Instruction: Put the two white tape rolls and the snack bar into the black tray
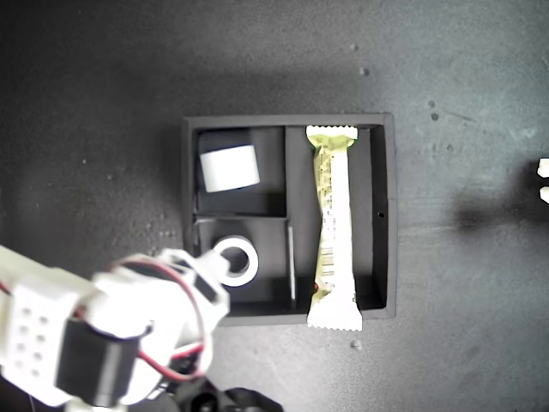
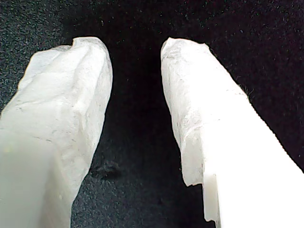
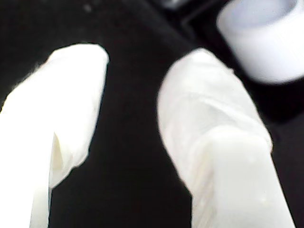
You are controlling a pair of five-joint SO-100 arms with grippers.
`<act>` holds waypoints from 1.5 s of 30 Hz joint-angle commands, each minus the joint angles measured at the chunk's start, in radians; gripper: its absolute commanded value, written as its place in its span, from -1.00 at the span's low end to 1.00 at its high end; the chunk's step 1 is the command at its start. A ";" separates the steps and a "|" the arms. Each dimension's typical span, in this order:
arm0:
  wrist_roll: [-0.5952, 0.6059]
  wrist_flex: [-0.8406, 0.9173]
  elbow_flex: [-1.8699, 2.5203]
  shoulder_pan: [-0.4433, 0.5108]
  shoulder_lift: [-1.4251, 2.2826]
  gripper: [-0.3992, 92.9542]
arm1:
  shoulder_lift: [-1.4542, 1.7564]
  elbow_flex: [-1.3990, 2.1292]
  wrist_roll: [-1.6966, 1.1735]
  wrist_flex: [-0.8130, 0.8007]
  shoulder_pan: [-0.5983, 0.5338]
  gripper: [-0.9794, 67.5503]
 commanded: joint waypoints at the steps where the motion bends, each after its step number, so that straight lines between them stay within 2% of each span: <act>1: -0.057 -0.008 0.368 -0.072 0.397 -0.99 | 0.003 0.012 0.005 0.002 0.009 -0.77; 8: -0.115 -0.307 1.157 -0.138 1.014 -0.99 | 0.003 0.012 0.005 0.002 0.021 -0.77; 12: -0.158 -0.426 1.531 -0.143 1.331 -0.99 | 0.003 0.012 0.005 0.002 0.021 -0.77; 19: -0.215 -0.434 1.864 -0.109 1.707 -0.99 | 0.003 0.012 0.005 0.002 0.021 -0.77; 24: -0.230 -0.368 2.002 -0.098 1.950 -0.99 | 0.003 0.012 0.005 0.002 0.023 -0.77; 33: -0.279 -0.419 2.192 -0.103 1.948 -0.99 | 0.003 0.012 0.005 0.002 0.029 -0.77; 38: -0.434 -0.419 2.192 -0.080 1.948 -0.99 | 0.003 0.012 0.003 0.002 0.015 -0.77; 40: -0.351 -0.419 2.192 -0.067 1.947 -0.99 | 0.003 0.012 0.003 0.002 0.008 -0.77; 43: -0.117 -0.419 2.192 -0.064 1.947 -0.99 | 0.003 0.012 0.003 0.002 0.003 -0.77; 45: -0.138 -0.420 2.192 -0.064 1.947 -0.99 | 0.003 0.012 0.003 0.002 0.003 -0.77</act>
